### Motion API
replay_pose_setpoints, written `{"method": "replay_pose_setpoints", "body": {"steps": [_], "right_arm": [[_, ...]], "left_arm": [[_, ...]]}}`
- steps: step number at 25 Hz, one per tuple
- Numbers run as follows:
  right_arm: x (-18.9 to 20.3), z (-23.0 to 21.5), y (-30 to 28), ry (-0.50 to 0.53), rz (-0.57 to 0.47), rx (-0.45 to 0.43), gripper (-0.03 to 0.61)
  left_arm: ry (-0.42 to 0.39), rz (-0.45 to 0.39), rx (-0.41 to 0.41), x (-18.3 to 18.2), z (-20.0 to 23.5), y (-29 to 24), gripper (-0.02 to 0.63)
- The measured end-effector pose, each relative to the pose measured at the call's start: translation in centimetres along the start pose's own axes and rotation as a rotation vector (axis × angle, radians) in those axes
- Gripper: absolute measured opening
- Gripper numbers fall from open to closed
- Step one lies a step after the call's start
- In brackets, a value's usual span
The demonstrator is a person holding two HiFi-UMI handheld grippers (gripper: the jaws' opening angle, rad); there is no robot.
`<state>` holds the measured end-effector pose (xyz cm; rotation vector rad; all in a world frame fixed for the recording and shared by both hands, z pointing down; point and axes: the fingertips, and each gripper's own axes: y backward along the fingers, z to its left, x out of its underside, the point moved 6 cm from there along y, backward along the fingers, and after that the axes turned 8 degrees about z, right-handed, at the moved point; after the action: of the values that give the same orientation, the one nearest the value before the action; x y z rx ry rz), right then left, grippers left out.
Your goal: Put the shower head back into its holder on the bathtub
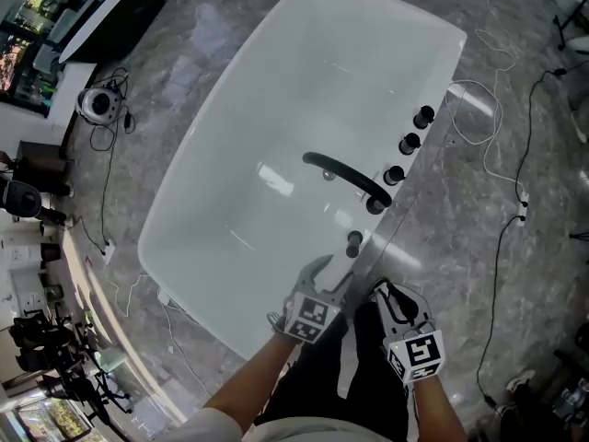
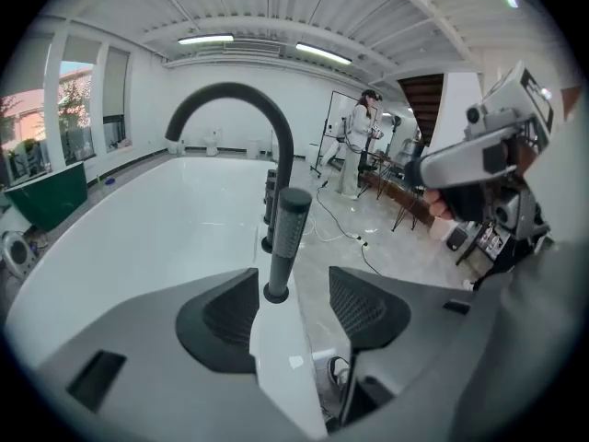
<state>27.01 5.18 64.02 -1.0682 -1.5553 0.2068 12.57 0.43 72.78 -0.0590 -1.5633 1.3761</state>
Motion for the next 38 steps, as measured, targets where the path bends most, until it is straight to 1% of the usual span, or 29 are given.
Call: {"method": "replay_pose_setpoints", "body": {"steps": [3,6,8,10,12,16,20,29,38], "right_arm": [[-2.3,1.8,1.3,0.019,-0.022,0.015,0.067],[-5.4,4.0,3.4,0.042,-0.073,0.030,0.055],[-7.2,5.4,4.9,0.062,-0.112,0.048,0.048],[-8.7,6.3,6.2,0.082,-0.156,0.077,0.041],[-10.1,7.2,7.5,0.104,-0.192,0.105,0.031],[-12.5,8.8,10.0,0.127,-0.229,0.155,0.014],[-14.4,9.1,10.9,0.129,-0.251,0.183,0.014],[-17.9,8.5,12.3,0.178,-0.294,0.169,0.014],[-19.2,8.6,12.0,0.227,-0.302,0.118,0.014]], "left_arm": [[0.022,-0.062,0.022,-2.9,-1.4,5.3,0.223],[0.048,-0.158,0.047,-6.9,-3.1,10.8,0.111],[0.076,-0.219,0.053,-9.7,-3.8,13.9,0.051],[0.093,-0.268,0.059,-12.0,-4.5,16.2,0.021],[0.079,-0.292,0.064,-13.6,-5.3,17.8,0.005],[0.053,-0.328,0.072,-15.6,-6.7,20.8,0.005],[0.045,-0.367,0.079,-17.6,-7.3,22.0,0.005],[0.046,-0.408,0.033,-20.9,-7.5,22.6,0.005],[0.062,-0.426,-0.027,-21.8,-7.1,23.0,0.005]]}}
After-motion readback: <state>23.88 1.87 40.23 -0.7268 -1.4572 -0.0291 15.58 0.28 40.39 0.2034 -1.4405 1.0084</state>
